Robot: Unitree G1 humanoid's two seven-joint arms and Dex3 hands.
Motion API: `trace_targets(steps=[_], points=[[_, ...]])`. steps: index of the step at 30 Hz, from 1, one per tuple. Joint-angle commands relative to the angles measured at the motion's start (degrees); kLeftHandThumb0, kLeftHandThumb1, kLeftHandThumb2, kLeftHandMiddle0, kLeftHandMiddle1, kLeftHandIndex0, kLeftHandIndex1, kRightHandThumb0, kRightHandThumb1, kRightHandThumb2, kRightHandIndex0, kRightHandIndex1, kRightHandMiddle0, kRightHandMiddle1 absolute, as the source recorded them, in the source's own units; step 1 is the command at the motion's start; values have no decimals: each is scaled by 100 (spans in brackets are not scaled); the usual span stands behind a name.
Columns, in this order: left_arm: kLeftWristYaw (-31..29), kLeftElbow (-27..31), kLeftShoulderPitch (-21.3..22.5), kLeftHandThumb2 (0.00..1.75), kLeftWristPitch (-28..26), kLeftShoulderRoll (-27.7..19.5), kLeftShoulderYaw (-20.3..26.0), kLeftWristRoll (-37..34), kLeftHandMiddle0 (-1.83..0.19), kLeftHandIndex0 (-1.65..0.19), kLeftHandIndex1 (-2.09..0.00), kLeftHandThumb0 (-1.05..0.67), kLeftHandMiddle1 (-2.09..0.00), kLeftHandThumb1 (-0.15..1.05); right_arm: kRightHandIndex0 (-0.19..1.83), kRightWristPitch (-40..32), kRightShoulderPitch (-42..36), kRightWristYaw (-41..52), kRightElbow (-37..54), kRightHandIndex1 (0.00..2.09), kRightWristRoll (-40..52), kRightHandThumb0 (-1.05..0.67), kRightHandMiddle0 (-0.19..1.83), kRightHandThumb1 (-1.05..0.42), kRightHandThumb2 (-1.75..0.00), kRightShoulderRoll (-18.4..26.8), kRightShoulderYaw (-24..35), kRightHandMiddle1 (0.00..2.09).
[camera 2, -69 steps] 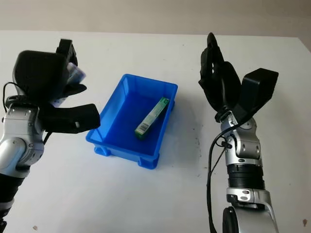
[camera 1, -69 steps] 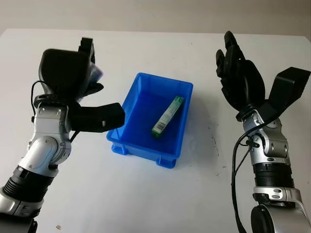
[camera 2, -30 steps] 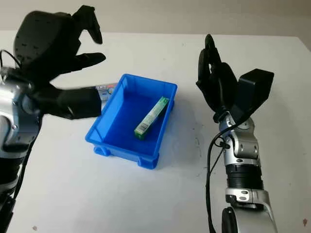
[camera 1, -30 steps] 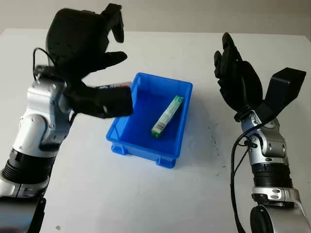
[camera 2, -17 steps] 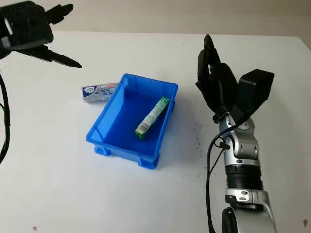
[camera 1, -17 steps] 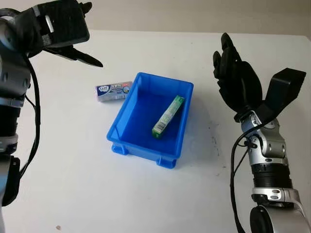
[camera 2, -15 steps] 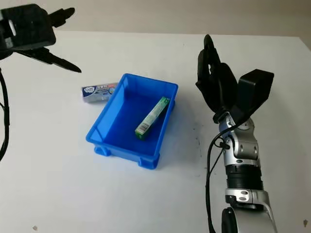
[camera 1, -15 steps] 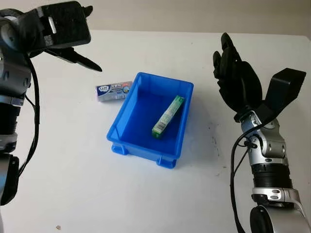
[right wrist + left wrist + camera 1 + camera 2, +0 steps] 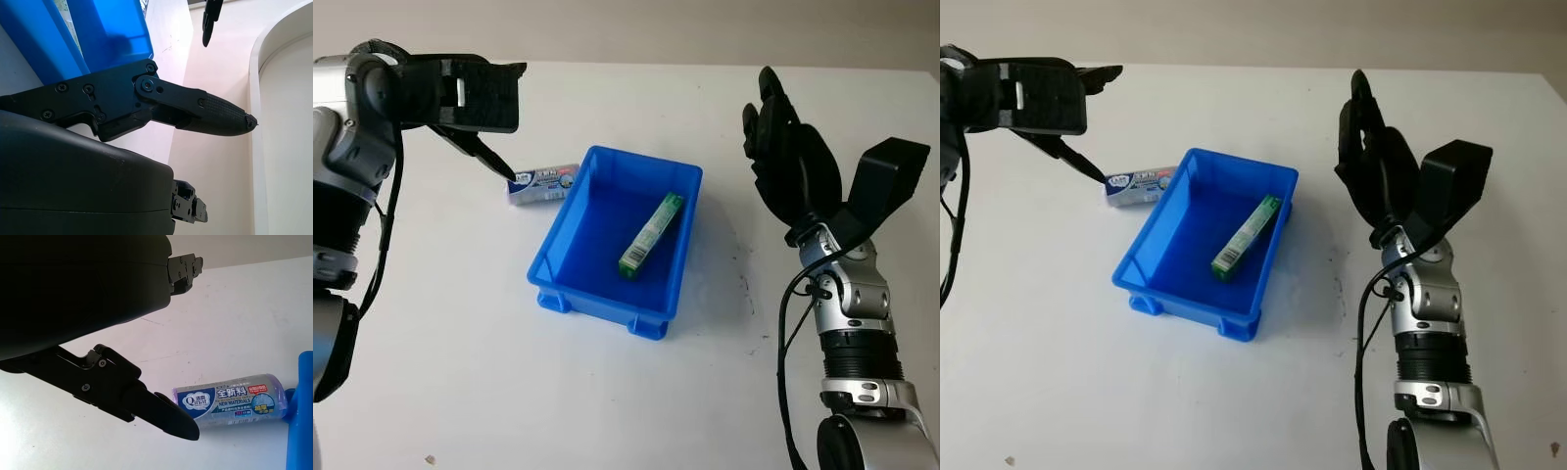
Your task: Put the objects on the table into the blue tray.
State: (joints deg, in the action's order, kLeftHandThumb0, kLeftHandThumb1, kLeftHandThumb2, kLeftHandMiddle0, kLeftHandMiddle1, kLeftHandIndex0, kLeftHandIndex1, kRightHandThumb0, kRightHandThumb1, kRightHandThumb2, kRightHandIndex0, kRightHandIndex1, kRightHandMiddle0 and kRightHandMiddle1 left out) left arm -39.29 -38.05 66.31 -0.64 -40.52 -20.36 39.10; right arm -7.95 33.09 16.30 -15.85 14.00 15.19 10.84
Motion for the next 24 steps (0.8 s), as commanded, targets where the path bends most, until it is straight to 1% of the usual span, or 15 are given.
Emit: trace_targets(steps=[1, 8, 10, 14, 18, 22, 24], points=[[267, -273, 225, 5, 148, 99, -110, 72, 17, 14, -5, -55, -2, 79, -19, 36, -75, -6, 71, 0, 9, -74, -19, -105, -69, 5, 25, 0], [926, -897, 256, 6, 381, 332, -344, 336, 16, 14, -5, -55, -5, 80, -19, 55, -102, -49, 93, 0, -9, -73, -19, -105, -70, -9, 16, 0], [1038, -949, 220, 6, 381, 401, -423, 408, 16, 14, -5, -52, -5, 80, -19, 69, -103, -58, 82, 0, -9, -73, -19, -105, -70, -11, 18, 0], [1262, -992, 78, 6, 372, 547, -352, 279, 13, 12, -6, -53, -6, 80, -19, 45, -97, -76, 94, 0, -2, -74, -19, -105, -70, -3, 26, 0], [1375, -956, -22, 5, 331, 618, -325, 151, 12, 9, -7, -54, -6, 80, -19, 38, -96, -89, 110, 0, -17, -75, -19, -105, -69, 13, 19, 0], [1286, -919, -65, 6, 384, 642, -346, 35, 10, 7, -8, -57, -6, 81, -19, 52, -96, -89, 118, 0, -16, -74, -19, -105, -70, 14, 19, 0], [1126, -901, -57, 6, 286, 678, -346, -19, 10, 7, -7, -60, -6, 83, -19, 20, -97, -90, 133, 0, -6, -75, -19, -105, -70, 16, 22, 0]])
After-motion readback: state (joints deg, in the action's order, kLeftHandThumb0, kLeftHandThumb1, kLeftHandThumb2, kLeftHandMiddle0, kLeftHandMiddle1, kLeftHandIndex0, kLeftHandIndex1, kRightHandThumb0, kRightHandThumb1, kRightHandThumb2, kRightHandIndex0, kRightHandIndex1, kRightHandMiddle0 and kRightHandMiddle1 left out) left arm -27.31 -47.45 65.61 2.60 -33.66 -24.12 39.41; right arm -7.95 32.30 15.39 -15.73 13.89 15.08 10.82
